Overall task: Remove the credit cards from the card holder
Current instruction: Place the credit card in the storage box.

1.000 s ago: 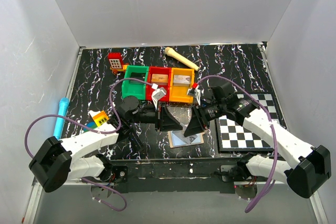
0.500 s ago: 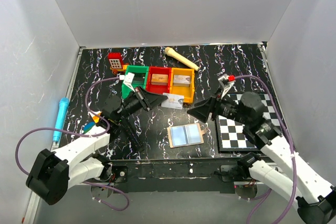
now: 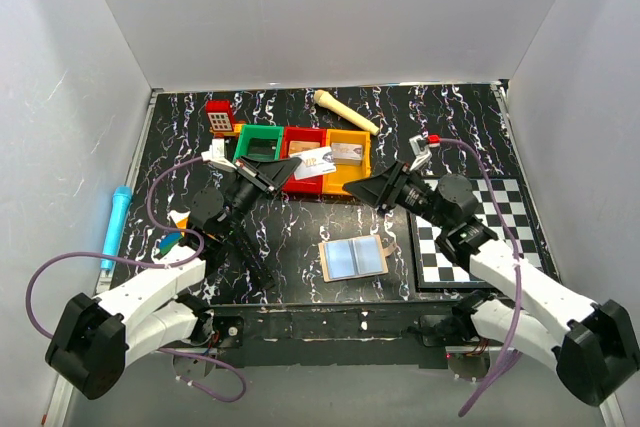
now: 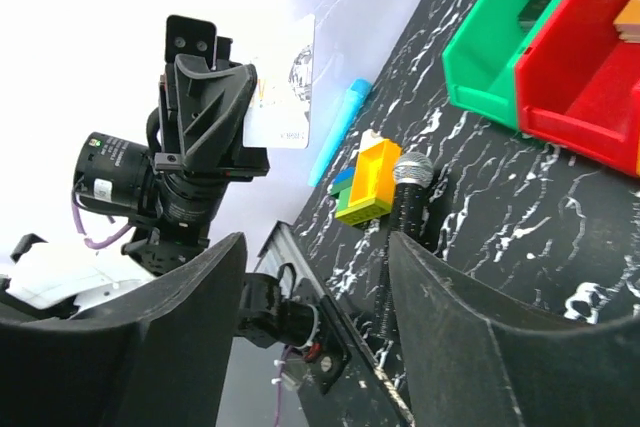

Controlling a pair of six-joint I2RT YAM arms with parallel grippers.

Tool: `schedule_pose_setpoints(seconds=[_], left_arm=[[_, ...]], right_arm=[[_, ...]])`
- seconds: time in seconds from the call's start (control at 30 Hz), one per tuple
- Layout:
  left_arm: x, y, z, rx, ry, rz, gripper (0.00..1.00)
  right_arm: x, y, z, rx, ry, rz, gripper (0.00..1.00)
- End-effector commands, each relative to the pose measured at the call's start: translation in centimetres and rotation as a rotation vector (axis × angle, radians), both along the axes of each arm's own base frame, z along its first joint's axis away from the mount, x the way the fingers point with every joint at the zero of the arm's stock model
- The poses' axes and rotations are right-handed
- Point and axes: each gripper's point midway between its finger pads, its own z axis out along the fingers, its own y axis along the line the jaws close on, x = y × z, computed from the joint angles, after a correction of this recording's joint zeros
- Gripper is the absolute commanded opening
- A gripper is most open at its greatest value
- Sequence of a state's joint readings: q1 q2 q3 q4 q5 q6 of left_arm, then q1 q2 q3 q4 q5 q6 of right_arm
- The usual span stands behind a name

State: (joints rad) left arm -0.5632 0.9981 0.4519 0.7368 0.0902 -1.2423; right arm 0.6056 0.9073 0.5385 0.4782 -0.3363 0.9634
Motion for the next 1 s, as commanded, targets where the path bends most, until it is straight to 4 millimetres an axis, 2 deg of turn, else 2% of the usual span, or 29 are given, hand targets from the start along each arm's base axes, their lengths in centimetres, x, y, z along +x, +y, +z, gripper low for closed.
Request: schedule_pose_setpoints(seconds=[0.0,0.1,0.2,0.33,0.57,0.7,0.83,0.97], left_arm=[[0.4,0.5,1.4,-0.045,0.000,0.046,0.00],[0.2,-0.2,1.3,-0.036,-0.004,0.014,0.00],[0.0,-0.3,1.5,-0.022,-0.014,0.004,0.00],[-0.4,-1.8,1.2,0.023,-0.005,-0.079,0.00],[-1.0,-3.1,1.2,0.038,-0.018,-0.163,0.00],[-1.3,-3.2,1.3,0.046,-0.033,-0.177,0.00],[-1.7,-3.4,1.7,0.052,-0.070,-0.195,0.00],[-2.7,-3.1,3.1,0.017,-0.190,-0.224,0.00]], right_arm=[[-0.4,2.0,4.2,0.136,-0.049,0.089,0.64],[-0.6,2.8,3.9,0.131,-0.032,0.129,0.61],[-0.6,2.7,3.8,0.137,-0.036,0.124,0.59],[-0.8,2.9,3.7,0.137,-0.041,0.136,0.59],[-1.0,3.3,3.3,0.123,-0.034,0.171,0.58],[-0.7,3.2,3.1,0.132,-0.034,0.155,0.57],[-0.6,3.4,3.0,0.153,-0.038,0.160,0.52],[-0.8,3.0,3.4,0.221,-0.061,0.161,0.52]])
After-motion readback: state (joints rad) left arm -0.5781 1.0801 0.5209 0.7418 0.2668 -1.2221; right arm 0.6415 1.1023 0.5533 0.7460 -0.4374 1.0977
